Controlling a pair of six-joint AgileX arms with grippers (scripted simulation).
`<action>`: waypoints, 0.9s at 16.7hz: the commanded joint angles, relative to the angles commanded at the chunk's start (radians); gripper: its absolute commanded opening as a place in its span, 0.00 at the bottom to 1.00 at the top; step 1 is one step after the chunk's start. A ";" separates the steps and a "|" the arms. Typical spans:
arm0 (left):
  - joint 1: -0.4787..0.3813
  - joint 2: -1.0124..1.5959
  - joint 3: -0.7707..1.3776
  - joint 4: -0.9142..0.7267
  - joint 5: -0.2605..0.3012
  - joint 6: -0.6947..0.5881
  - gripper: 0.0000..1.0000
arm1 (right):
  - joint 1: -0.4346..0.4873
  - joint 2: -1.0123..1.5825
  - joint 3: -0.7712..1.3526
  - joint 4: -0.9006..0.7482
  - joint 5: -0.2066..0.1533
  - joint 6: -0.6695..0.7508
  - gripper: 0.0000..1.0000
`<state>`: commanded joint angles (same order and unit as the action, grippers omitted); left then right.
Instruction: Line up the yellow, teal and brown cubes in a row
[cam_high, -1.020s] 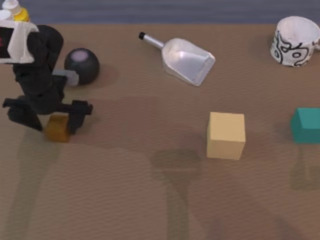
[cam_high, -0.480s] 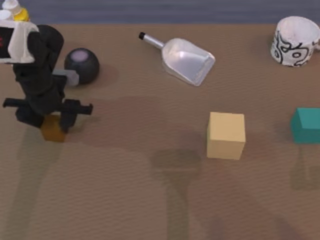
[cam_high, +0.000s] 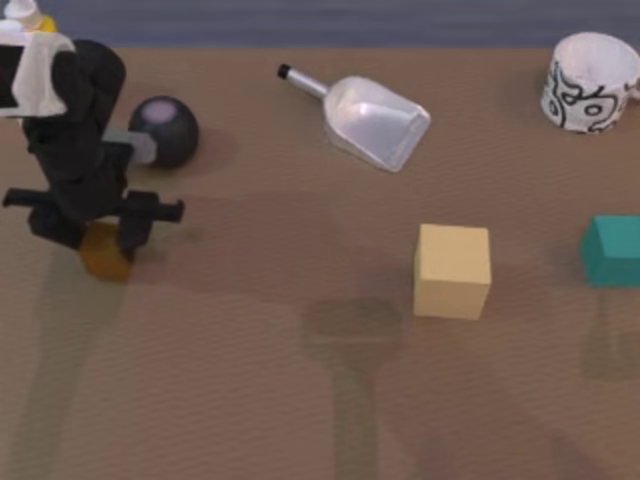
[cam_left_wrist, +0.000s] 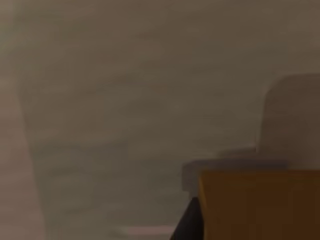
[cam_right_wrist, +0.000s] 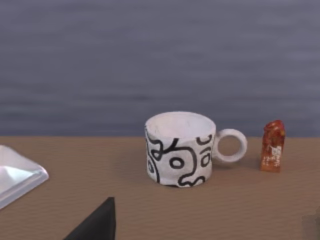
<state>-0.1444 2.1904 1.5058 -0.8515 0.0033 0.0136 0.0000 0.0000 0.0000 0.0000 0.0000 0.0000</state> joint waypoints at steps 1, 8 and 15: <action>0.003 -0.012 0.019 -0.032 0.000 -0.001 0.00 | 0.000 0.000 0.000 0.000 0.000 0.000 1.00; 0.017 -0.084 0.110 -0.195 -0.001 -0.004 0.00 | 0.000 0.000 0.000 0.000 0.000 0.000 1.00; -0.076 -0.031 0.190 -0.235 -0.003 -0.099 0.00 | 0.000 0.000 0.000 0.000 0.000 0.000 1.00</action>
<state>-0.2209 2.1592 1.6956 -1.0863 -0.0002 -0.0855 0.0000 0.0000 0.0000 0.0000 0.0000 0.0000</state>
